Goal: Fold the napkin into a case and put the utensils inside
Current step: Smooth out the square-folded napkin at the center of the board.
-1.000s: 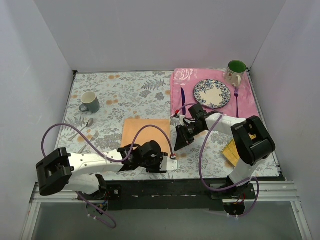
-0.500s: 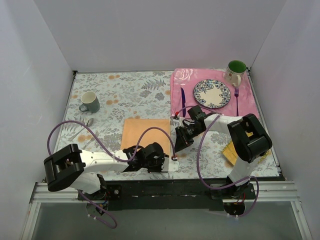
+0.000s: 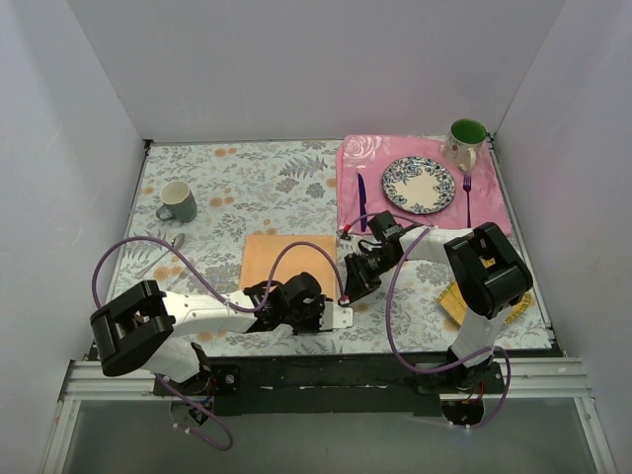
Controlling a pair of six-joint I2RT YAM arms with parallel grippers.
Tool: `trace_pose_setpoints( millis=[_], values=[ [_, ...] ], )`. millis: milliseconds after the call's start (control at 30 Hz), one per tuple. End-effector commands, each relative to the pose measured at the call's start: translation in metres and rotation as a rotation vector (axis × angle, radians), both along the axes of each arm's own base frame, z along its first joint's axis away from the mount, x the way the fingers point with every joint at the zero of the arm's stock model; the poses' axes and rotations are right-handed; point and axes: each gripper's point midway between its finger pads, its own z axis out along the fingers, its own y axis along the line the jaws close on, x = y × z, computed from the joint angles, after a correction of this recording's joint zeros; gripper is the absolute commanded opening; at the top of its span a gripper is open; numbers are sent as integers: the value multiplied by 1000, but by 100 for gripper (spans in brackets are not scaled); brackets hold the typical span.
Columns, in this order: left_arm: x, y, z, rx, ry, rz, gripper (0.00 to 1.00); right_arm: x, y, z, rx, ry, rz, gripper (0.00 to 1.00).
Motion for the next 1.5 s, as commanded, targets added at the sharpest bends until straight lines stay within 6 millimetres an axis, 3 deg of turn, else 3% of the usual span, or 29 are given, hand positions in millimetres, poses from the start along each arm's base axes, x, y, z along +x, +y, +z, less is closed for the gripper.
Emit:
trace_pose_setpoints(
  millis=[0, 333, 733, 767, 800, 933, 1100, 1467],
  values=[
    [0, 13, -14, 62, 48, 6, 25, -3, 2, -2, 14, 17, 6, 26],
    [-2, 3, -7, 35, 72, -6, 0, -7, 8, -10, 1, 42, 26, 26],
    [5, -9, 16, -10, 59, 10, 0, -8, 7, -14, -12, 50, 23, 25],
    [7, -9, 16, -7, 55, 17, 7, -7, 7, -12, -10, 47, 20, 25],
    [6, -6, 17, -4, 58, 15, 21, -8, 7, -12, -10, 47, 21, 26],
    [1, -4, 18, 1, 65, -14, 33, -7, 7, -6, 3, 30, 15, 30],
    [1, -5, 10, 26, 82, -30, 33, -7, 6, -2, 11, 19, 12, 31],
    [3, -1, -15, 85, 173, -22, 22, -7, 5, -4, 6, 42, 2, 31]
  ],
)
